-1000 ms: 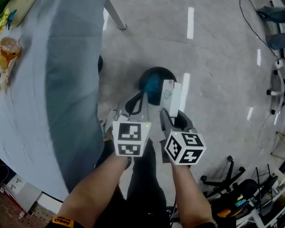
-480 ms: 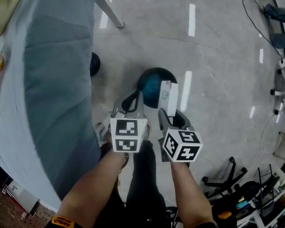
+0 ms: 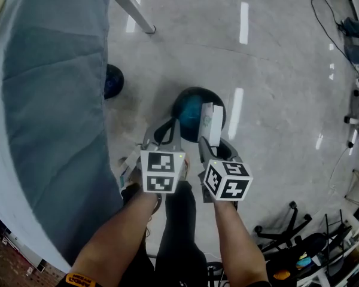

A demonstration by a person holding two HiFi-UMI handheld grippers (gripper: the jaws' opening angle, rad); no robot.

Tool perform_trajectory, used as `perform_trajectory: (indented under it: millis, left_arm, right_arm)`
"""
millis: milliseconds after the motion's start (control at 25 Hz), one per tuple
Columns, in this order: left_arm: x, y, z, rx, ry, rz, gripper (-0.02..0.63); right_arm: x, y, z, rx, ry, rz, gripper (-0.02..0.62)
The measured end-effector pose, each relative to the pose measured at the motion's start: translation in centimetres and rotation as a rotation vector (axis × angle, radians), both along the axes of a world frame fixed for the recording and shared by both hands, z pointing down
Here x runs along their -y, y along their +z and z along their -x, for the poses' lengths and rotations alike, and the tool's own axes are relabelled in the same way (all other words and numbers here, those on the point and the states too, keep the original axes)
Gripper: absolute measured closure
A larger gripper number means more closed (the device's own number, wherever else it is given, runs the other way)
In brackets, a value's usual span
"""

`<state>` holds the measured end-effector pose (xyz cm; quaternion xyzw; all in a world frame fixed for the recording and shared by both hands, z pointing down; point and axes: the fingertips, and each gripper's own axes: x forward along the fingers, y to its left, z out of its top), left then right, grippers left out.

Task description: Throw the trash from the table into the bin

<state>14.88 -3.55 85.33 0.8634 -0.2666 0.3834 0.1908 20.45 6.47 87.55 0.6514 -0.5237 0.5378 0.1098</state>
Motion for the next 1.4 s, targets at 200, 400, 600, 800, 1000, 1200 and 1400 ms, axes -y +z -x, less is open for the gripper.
perform_trajectory:
  millis: [200,400,600,800,1000,1200,1400]
  left_arm:
    - [0.3,2.9,0.2,0.010,0.003,0.018,0.598]
    - [0.5,6.0,0.8,0.034,0.008,0.036,0.598]
    - [0.5,8.2,1.3,0.049,0.013,0.039,0.598]
    - [0.2,9.7,1.9,0.070,0.031,0.046,0.598]
    - [0.4,10.6,1.6,0.068,0.041,0.047,0.598]
    - [0.2,11.5,1.7,0.074,0.047,0.058,0.598]
    - [0.2,12.0,2.7,0.088,0.040,0.065,0.598]
  right_arm:
    - [0.2,3.8,0.5,0.032,0.001,0.035,0.440]
    - [-0.1,7.5,1.4,0.050,-0.002,0.075,0.440]
    - [-0.1,10.0,1.3,0.048,-0.005,0.091,0.440]
    - [-0.1,11.3,1.4,0.052,-0.003,0.107,0.440]
    - [0.0,12.8,1.8,0.070,-0.018,0.133,0.440]
    - [0.1,14.3,2.4,0.086,-0.041,0.170,0.440]
    - [0.0,15.6,2.9,0.108,-0.036,0.204,0.435]
